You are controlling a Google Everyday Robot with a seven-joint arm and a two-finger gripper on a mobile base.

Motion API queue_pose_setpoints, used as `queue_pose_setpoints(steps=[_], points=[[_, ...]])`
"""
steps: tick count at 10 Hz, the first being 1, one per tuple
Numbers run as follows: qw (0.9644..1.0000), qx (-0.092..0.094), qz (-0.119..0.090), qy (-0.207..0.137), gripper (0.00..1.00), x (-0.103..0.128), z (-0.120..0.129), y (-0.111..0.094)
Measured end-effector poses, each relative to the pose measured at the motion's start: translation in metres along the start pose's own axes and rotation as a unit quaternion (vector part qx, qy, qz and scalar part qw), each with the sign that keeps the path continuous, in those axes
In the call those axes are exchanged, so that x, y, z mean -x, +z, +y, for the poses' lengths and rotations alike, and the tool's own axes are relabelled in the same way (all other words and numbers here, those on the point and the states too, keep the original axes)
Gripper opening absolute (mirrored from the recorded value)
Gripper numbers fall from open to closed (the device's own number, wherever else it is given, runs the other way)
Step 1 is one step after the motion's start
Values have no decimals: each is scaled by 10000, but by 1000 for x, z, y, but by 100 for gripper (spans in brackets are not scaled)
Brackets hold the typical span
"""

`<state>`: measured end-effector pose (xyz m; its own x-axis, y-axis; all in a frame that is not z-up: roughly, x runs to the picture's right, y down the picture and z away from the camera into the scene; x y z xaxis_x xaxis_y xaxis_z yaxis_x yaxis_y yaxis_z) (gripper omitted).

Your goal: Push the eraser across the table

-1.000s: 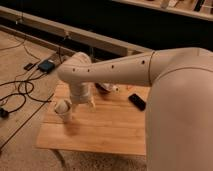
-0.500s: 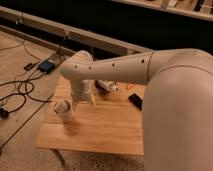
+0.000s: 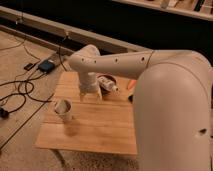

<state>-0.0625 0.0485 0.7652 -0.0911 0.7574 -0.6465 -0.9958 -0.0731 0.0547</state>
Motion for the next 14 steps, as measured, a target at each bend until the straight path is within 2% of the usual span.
queue_pose_setpoints(steps=[2,4,6,9,11,14], points=[[9991,78,-113,396,65,23,-14,7],[9958,224,-277,843,65,45,-34,21],[9905,379,-348,1278,65,56,-59,37],[9840,399,-298,1709,65,52,-91,51],[9786,311,-223,2024,65,44,-116,57],[9668,262,-250,2530,65,45,-145,60]])
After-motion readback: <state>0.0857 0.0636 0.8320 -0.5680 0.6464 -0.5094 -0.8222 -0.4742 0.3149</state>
